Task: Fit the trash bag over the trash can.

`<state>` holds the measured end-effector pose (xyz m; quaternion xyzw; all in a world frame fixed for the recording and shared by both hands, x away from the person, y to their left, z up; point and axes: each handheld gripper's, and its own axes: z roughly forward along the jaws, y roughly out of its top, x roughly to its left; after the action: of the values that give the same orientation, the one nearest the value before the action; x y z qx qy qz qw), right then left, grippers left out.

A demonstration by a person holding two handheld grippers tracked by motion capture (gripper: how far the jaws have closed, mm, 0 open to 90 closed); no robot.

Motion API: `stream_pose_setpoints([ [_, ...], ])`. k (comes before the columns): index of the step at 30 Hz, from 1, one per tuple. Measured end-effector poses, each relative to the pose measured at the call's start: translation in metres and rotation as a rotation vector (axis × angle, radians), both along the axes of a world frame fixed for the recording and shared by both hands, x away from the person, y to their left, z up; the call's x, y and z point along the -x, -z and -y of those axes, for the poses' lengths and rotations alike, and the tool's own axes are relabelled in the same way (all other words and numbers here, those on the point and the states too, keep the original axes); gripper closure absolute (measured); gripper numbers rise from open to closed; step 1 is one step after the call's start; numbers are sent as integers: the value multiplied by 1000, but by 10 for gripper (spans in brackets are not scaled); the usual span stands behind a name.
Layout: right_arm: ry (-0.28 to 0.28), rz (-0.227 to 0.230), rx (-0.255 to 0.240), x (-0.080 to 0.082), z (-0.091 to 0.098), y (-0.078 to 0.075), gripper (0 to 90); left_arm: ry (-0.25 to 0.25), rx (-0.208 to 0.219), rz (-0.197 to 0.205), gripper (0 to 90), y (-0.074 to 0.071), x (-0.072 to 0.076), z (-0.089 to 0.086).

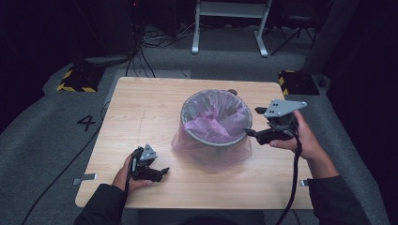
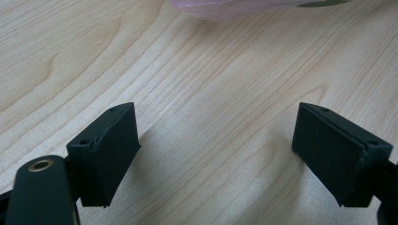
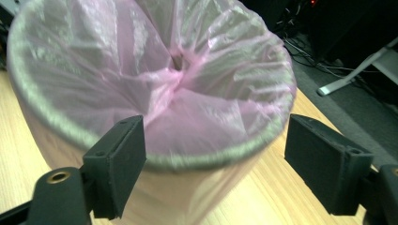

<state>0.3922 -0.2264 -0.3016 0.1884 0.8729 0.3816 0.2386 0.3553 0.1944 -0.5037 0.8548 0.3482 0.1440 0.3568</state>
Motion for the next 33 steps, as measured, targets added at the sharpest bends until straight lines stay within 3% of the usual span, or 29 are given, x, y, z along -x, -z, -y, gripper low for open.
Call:
stream_pose_setpoints([
  [11,4,-7,17,12,15,7,210,0,0,0,148,0,0,0],
  [33,25,-40,91,17,18,35,213,-1,-1,0,148,0,0,0],
])
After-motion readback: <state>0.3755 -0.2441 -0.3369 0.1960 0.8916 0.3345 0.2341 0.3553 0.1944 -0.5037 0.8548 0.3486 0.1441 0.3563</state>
